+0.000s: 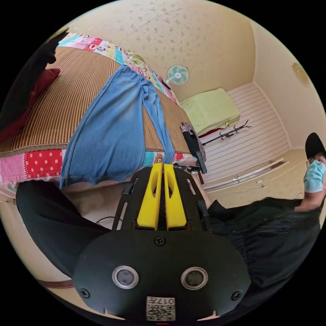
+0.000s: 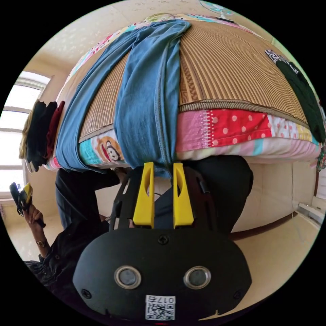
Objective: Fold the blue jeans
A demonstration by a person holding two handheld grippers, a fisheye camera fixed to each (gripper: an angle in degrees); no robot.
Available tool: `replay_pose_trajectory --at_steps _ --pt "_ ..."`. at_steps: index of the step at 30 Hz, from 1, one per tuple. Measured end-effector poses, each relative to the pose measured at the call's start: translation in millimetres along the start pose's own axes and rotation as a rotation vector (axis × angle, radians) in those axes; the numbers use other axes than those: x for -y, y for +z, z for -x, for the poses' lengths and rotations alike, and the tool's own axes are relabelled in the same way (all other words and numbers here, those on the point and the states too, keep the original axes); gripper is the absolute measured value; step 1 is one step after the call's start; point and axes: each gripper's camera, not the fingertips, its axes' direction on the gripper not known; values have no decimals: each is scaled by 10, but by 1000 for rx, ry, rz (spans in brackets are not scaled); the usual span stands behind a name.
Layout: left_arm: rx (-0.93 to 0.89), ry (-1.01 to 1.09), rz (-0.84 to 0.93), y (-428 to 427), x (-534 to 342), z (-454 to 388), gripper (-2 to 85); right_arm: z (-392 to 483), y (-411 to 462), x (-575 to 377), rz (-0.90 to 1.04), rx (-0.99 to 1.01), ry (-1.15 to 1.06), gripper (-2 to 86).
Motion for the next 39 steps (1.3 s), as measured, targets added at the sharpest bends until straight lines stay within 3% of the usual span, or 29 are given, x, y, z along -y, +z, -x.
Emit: replay_pose_trajectory --at_steps 4,8,10,14,19,23,28,30,32,36,39 --pt "25 -23 22 -86 -188 4 -10 -453 -517 -191 10 290 26 38" --pt "-45 -8 38 -172 -347 82 -9 -1273 -1431 -962 -295 772 -7 29" --pt "-65 8 70 -111 -354 108 -9 -1771 -1475 -1215 -360 858 64 26" --pt "-63 18 161 224 -196 117 -4 -2733 -975 -1564 -226 707 419 23" --pt "-94 94 268 811 123 -95 61 -2822 -1129 -1748 -309 820 359 23" --pt "-185 115 470 1882 376 -335 131 -3006 -1161 -1859 -320 884 403 22" --pt "-162 174 648 3192 368 -732 119 -3018 -1290 -1905 -326 951 410 21" --pt "-109 214 701 3575 267 -832 20 -2962 -1455 -1907 -338 957 364 20" --pt "-153 255 699 3583 200 -860 12 -2955 -1743 -2001 -408 991 307 19" --pt "-495 363 630 2861 102 -890 4 -2995 -2159 -2281 -573 1061 164 17" --pt "-412 340 574 2320 -50 -698 3 -3096 -2074 -2396 -491 939 150 15"
